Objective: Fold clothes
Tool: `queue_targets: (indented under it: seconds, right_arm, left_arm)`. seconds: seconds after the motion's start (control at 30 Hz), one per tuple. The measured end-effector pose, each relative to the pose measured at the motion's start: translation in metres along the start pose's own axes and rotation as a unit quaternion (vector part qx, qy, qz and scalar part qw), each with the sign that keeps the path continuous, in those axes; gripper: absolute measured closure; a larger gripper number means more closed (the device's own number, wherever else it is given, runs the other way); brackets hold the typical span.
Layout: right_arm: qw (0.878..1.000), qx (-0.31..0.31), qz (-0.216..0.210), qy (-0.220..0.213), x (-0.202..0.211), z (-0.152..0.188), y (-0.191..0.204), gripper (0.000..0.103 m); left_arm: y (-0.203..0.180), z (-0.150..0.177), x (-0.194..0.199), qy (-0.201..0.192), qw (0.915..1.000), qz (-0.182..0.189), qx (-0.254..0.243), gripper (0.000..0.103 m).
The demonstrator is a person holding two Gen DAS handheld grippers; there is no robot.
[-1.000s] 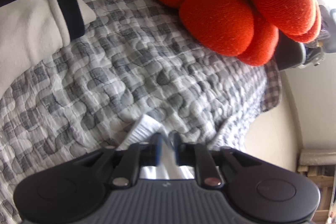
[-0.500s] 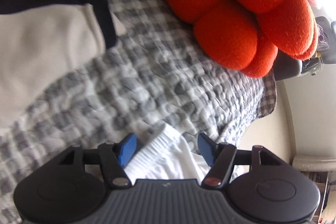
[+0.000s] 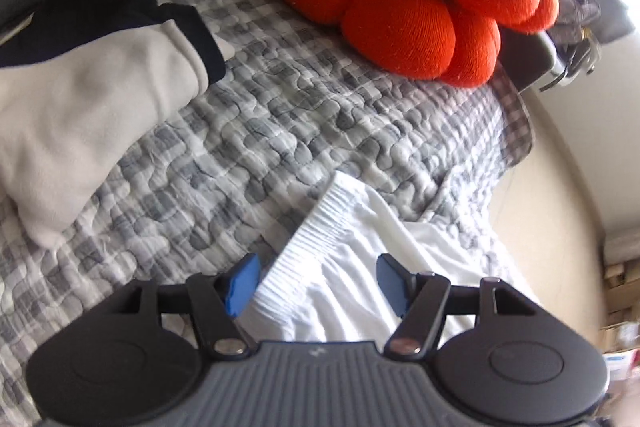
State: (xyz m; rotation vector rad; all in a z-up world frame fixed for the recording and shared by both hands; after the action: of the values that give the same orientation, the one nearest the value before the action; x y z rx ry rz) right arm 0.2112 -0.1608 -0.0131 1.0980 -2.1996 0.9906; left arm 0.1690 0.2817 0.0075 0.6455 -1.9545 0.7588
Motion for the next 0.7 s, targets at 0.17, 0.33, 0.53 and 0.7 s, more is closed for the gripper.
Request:
queue_targets:
  seconds: [0.17,0.33,0.53,0.7]
  right_arm:
    - [1.000,0.019,-0.013,0.009,-0.008,-0.007,-0.001,0.092]
    - [1.000,0.021,-0.021,0.006,-0.011,-0.012,-0.004,0.094]
    - [1.000,-0.008,0.002,0.005,-0.021,-0.016,-0.018,0.097]
    - [0.999,-0.030,-0.025,-0.002,-0.022,-0.022,-0.018,0.093]
  left_arm:
    - [0.002,0.001,-0.003,-0.003,1.0000,-0.007,-0.006,0.037]
    - [0.005,0.003,-0.007,-0.006,0.9998,-0.014,-0.012,0.037]
    - [0.007,0.004,-0.011,-0.010,0.9995,-0.023,-0.019,0.037]
    - [0.008,0.003,-0.010,-0.009,0.9996,-0.019,-0.019,0.037]
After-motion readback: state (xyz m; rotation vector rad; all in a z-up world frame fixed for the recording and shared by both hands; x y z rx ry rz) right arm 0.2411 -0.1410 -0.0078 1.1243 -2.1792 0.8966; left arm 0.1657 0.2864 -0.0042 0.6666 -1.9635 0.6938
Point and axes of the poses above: each gripper's, at about its wrist camera, not at the fingertips, and x roughly against the way its jaws point, y to its left, z to its underside, the point moved 2 cm from there along -x, roughly the way its jaws point, and after that the axes turned 9 degrees about -z, right-handed, at the moved point
